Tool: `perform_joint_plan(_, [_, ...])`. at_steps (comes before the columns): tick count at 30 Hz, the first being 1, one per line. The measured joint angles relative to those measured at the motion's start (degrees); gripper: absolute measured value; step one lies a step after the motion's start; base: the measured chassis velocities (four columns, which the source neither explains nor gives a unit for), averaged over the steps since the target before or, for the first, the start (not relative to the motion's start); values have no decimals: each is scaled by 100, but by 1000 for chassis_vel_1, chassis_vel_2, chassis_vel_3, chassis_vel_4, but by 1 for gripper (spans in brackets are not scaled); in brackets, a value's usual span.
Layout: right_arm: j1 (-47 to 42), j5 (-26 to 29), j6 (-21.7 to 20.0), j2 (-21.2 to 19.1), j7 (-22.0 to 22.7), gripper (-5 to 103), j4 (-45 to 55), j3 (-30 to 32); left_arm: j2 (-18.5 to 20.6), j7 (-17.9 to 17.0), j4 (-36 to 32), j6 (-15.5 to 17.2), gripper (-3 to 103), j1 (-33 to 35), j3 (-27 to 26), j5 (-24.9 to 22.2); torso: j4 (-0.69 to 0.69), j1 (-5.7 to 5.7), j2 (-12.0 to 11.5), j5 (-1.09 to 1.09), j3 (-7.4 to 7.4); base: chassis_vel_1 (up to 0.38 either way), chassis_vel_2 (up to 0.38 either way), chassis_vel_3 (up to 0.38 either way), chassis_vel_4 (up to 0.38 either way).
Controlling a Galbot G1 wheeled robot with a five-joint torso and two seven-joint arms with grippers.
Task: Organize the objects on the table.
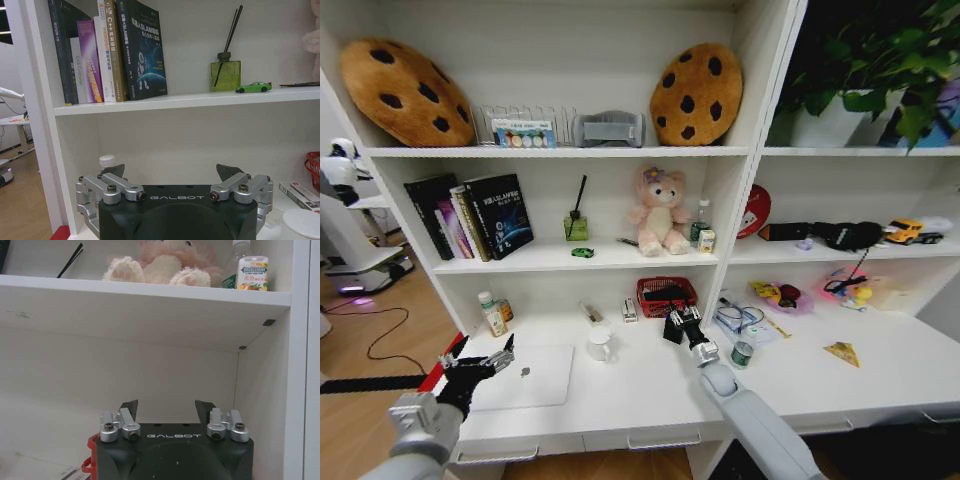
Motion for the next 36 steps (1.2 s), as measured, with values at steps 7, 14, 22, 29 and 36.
perform_joint_plan(7, [-422,627,-1133,-467,271,84,1355,224,0,0,0,0,100,0,1,0,-2,0,0,-1,0,0,0,0,0])
perform_joint_plan(14, [-1516,1801,-3143,-1357,935,100,3550,1091,0,0,0,0,100,0,0,0,1,-1,0,-2,-1,0,0,0,0])
perform_joint_plan(22, [-3616,2616,-3613,-1436,753,100,4654,3227,0,0,1,0,100,0,0,0,-2,-1,0,0,-1,0,0,0,0])
perform_joint_plan(29, [-5065,2752,-3692,-864,696,100,5177,4364,0,0,1,0,100,0,0,1,-3,-2,1,-1,-1,0,0,0,0])
perform_joint_plan(36, [-5552,2825,-3672,-581,608,100,5507,4772,0,-1,1,0,100,0,0,0,0,-2,1,-2,-1,-23,-16,24,20])
